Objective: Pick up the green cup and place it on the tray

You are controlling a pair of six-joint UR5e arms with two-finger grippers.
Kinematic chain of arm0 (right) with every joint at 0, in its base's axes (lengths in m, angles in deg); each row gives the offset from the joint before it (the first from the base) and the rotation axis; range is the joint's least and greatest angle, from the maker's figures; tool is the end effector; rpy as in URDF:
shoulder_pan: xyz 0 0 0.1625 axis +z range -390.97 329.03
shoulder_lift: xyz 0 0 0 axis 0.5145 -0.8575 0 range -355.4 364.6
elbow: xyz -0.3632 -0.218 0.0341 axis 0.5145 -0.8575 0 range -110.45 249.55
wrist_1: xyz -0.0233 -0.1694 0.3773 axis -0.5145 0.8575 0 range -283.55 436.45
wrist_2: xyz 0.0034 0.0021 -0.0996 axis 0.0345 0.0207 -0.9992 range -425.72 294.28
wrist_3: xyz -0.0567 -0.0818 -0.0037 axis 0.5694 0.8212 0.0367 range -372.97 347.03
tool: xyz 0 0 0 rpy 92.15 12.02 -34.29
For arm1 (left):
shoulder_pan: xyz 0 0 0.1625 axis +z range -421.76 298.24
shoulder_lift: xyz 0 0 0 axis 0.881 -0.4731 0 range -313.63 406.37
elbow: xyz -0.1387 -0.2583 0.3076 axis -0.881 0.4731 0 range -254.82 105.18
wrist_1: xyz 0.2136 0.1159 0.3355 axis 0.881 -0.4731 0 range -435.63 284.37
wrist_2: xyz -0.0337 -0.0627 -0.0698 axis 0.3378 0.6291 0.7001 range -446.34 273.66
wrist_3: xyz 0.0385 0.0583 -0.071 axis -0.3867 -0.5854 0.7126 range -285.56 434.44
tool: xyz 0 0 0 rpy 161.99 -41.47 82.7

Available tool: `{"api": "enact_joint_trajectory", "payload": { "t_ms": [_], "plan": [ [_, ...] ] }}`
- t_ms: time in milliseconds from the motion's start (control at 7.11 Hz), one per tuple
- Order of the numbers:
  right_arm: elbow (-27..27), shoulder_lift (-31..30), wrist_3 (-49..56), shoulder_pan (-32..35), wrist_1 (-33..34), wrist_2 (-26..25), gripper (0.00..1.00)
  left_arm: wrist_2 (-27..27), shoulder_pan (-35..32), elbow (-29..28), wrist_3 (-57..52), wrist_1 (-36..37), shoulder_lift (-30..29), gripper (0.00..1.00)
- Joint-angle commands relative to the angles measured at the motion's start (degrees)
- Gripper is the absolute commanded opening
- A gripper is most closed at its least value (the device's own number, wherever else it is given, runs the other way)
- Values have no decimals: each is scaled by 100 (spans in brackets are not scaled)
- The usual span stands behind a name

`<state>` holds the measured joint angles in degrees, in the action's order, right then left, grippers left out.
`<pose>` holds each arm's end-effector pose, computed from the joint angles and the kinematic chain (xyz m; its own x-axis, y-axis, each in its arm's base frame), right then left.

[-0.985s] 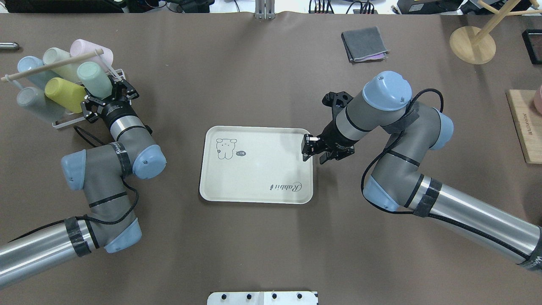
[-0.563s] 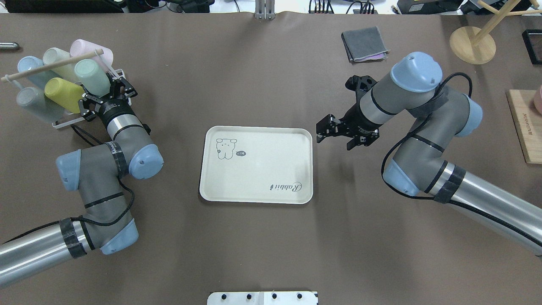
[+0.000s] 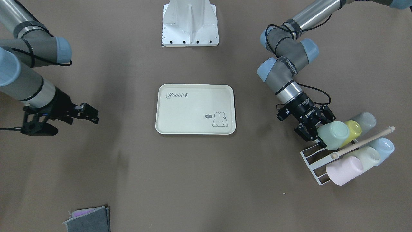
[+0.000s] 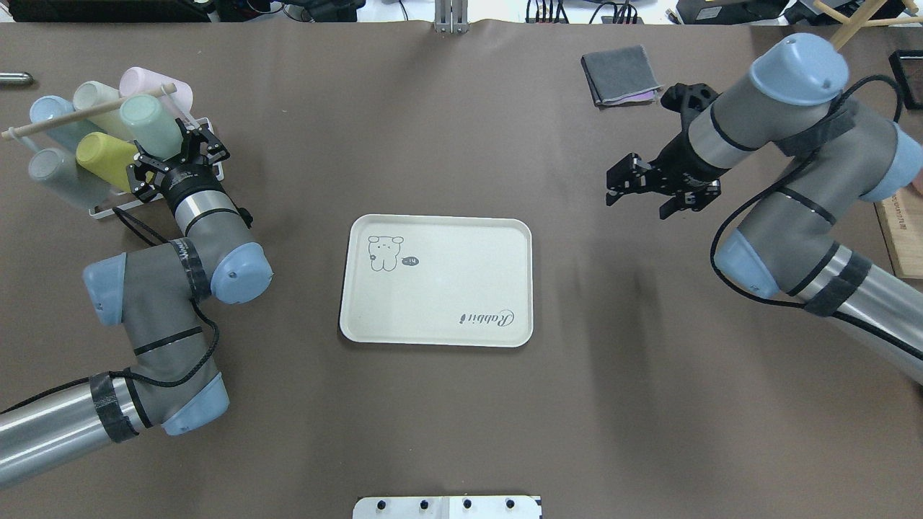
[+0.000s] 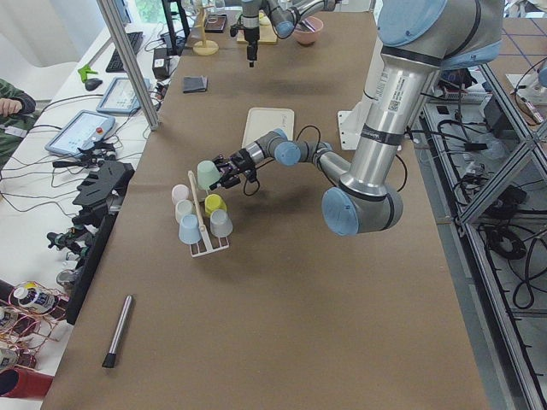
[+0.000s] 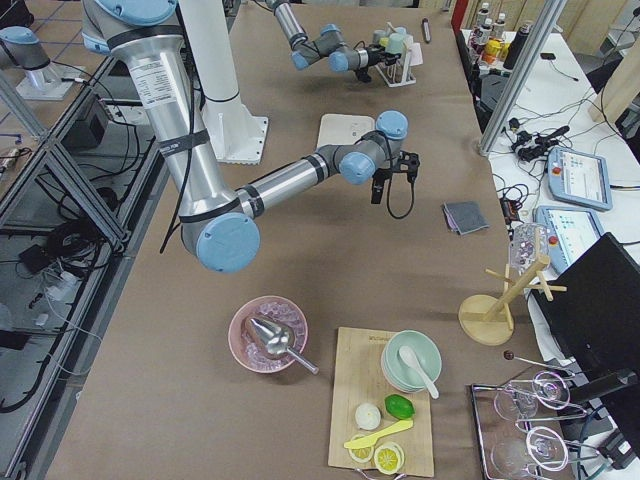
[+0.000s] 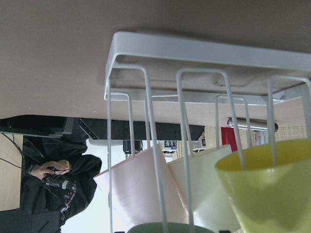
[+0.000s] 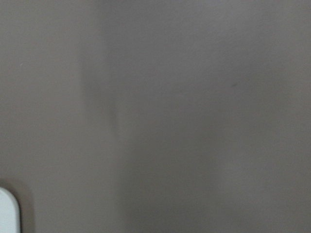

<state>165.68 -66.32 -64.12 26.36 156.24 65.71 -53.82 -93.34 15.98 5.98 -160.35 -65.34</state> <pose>-0.2771 -0.5568 0.4001 0.6086 0.0776 0.7897 -0.0542 0.9969 -0.0562 0.4235 -0.5154 0.4287 -0.5753 0.5854 0.5713 -0.7586 -0.1208 -0.6403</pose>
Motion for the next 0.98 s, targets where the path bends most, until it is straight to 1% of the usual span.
{"api": "enact_joint_trajectory", "payload": {
  "t_ms": [0, 141, 281, 563, 844],
  "plan": [
    [142, -185, 1611, 926, 1325, -48, 100, 9, -59, 532, -430, -10, 167, 65],
    [151, -412, 1895, 1234, 1415, -57, 100, 9, -129, 761, -606, -1, 211, 65],
    [177, -554, 1924, 1472, 1555, -144, 100, 35, -208, 980, -756, -10, 203, 64],
    [177, -1141, 2719, 2121, 1680, -136, 100, 114, -288, 1228, -827, -394, 194, 62],
    [256, -1563, 3860, 2894, 1776, -118, 100, 622, -297, 1290, -933, -572, -7, 62]
  ]
}}
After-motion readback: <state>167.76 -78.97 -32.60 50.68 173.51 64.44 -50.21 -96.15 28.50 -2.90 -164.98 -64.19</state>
